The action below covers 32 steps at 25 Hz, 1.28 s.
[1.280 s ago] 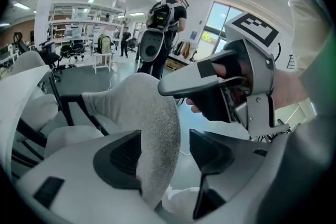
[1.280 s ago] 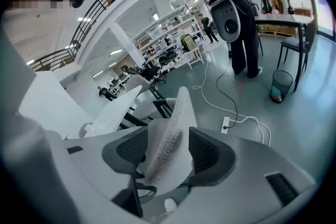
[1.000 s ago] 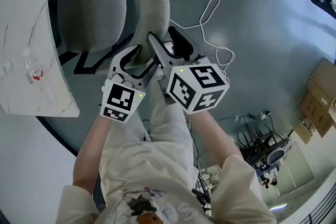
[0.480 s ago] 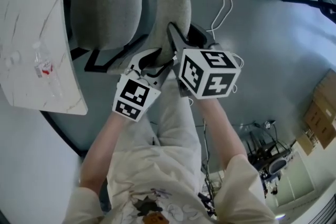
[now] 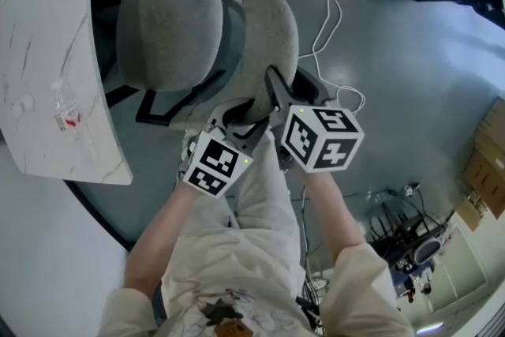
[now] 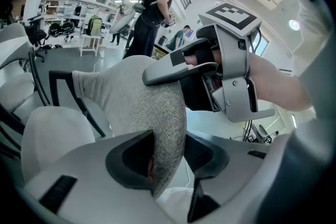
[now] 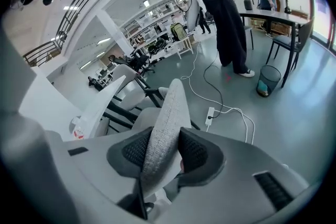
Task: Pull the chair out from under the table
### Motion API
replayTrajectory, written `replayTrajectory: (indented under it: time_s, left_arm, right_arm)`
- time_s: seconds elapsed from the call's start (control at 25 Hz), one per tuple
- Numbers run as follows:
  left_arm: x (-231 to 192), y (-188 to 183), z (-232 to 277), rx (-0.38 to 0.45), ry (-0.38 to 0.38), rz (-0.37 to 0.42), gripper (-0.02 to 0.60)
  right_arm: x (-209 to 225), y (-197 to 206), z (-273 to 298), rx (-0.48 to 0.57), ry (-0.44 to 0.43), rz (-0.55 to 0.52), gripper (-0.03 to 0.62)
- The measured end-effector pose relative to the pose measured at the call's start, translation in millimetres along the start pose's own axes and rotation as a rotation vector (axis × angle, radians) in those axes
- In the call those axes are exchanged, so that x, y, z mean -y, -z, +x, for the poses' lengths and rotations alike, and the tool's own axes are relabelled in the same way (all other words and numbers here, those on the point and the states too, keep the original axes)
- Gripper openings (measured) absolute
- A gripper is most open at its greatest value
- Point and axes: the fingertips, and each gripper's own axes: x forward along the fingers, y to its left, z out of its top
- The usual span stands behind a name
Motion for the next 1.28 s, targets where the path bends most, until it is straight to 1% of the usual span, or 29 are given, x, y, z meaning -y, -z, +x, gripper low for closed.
replayTrajectory:
  time_s: [0.2,0.48,0.76,1.0,1.12,1.28]
  left_arm:
    - [27,-5,21,-0.015,0.032,0.006,0.172]
    - [63,-12,51,-0.025,0.082,0.001,0.172]
    - [94,-13,73,-0.054,0.125,0.011,0.172]
    - [118,-9,85,-0.084,0.166,0.048,0.173]
    - [130,-7,90,-0.096,0.187,0.053,0.173]
    - [143,-9,99,-0.116,0.222,0.076,0.175]
  right_arm:
    - [29,1,-21,0.008,0.036,0.01,0.141]
    - [66,3,-46,0.01,0.067,0.005,0.131]
    - [96,9,-68,0.009,0.089,0.013,0.124]
    - [116,18,-88,0.008,0.118,0.031,0.123]
    - [124,22,-97,0.009,0.139,0.052,0.121]
    - [137,24,-107,0.033,0.154,0.058,0.118]
